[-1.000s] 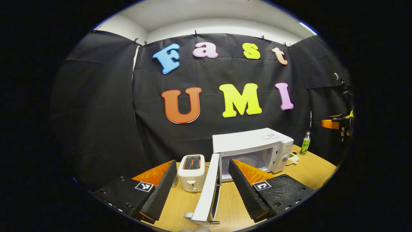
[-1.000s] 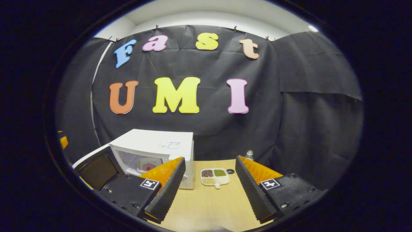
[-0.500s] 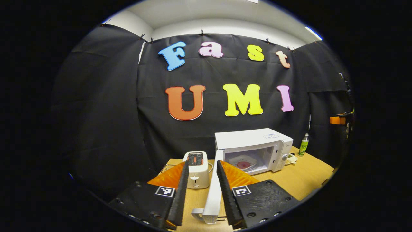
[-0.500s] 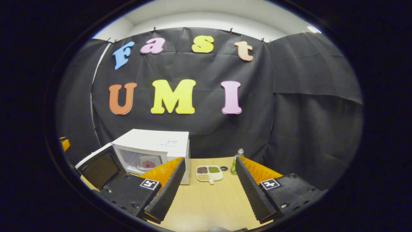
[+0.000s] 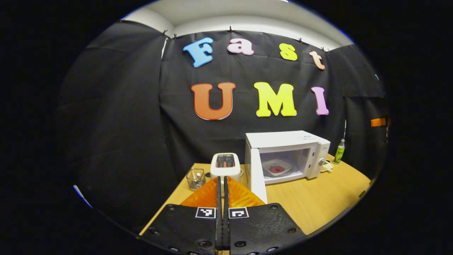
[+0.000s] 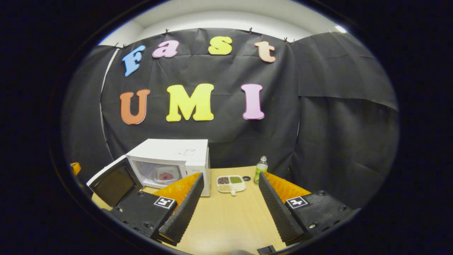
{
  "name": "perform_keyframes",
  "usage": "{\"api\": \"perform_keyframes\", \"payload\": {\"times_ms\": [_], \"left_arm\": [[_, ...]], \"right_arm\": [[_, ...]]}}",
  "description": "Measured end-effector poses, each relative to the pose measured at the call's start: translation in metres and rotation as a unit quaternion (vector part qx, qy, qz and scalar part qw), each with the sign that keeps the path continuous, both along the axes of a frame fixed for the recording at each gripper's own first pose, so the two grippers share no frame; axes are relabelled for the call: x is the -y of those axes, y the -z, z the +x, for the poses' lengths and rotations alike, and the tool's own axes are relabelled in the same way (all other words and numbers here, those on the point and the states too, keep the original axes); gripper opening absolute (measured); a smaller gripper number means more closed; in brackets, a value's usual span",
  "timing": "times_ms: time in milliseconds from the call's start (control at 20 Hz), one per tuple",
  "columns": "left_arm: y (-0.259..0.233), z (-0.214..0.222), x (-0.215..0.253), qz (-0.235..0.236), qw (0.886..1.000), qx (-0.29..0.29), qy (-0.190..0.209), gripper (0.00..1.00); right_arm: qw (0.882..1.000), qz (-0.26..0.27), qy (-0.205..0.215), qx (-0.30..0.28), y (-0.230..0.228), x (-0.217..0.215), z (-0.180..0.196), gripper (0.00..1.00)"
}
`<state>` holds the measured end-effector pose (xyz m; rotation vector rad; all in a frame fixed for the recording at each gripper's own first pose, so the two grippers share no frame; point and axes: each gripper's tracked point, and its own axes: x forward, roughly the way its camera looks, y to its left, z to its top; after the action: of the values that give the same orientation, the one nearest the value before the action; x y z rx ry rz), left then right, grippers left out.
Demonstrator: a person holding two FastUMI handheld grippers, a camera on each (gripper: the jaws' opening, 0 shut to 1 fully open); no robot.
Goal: Open the microwave oven with the left hand, put the food in, and close the microwave oven.
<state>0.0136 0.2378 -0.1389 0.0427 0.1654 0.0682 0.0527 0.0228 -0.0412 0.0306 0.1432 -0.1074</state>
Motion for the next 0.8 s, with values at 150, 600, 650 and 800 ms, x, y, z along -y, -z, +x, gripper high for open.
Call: {"api": "perform_keyframes", "payload": {"times_ms": [150, 600, 650, 800], "left_arm": [[0.030, -0.003, -0.009, 0.003, 1.000, -0.009, -0.001, 0.00], [0.107, 0.001, -0.018, 0.010, 0.998, -0.068, 0.001, 0.00], [0.109, 0.003, -0.015, 0.014, 0.997, -0.073, 0.003, 0.00], [0.104, 0.003, -0.002, 0.013, 0.998, -0.065, 0.015, 0.00]], "right_arm": [[1.000, -0.005, 0.005, -0.005, -0.001, 0.002, -0.009, 0.99], [0.999, -0.004, 0.027, -0.034, 0.007, 0.016, -0.038, 0.99], [0.999, -0.003, 0.026, -0.034, 0.007, 0.015, -0.039, 0.99], [0.999, 0.001, 0.021, -0.030, 0.002, 0.012, -0.040, 0.99]]}}
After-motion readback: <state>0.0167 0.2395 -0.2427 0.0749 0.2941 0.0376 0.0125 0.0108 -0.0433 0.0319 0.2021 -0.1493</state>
